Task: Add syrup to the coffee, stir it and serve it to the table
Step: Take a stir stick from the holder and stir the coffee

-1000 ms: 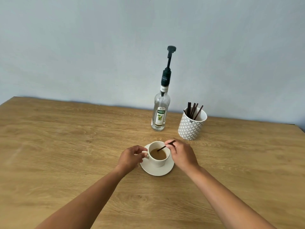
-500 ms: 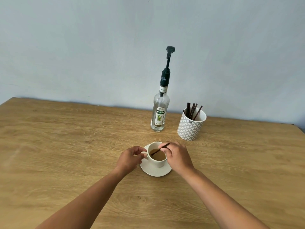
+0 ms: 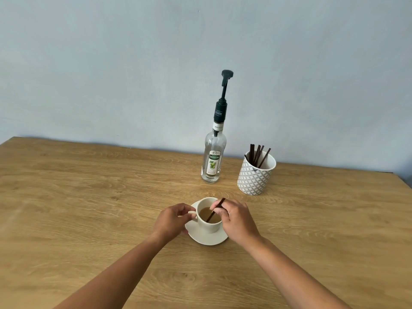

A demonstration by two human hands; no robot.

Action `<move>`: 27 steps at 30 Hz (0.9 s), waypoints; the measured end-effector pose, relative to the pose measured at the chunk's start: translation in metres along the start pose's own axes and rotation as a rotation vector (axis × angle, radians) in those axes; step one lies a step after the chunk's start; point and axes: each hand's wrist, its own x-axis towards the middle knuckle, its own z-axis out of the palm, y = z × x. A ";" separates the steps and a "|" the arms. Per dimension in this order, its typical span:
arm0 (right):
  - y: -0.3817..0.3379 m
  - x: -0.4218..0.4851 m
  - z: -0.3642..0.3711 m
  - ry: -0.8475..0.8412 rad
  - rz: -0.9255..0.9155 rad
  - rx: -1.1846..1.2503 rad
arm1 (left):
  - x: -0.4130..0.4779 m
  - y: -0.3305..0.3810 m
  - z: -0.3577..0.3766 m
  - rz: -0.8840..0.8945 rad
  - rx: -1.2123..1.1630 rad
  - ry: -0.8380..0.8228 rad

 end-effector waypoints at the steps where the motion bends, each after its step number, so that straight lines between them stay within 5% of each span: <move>1: -0.001 0.000 0.002 0.008 0.001 -0.002 | 0.000 0.000 0.000 0.002 -0.004 0.001; 11: 0.004 0.004 -0.014 0.024 -0.088 -0.274 | 0.003 -0.002 -0.001 0.013 0.083 0.012; 21: -0.002 -0.001 -0.002 -0.006 -0.012 -0.037 | 0.003 -0.003 -0.001 0.016 0.107 -0.007; 27: -0.004 0.000 -0.004 -0.028 -0.063 -0.207 | 0.003 -0.004 -0.002 0.027 0.109 -0.002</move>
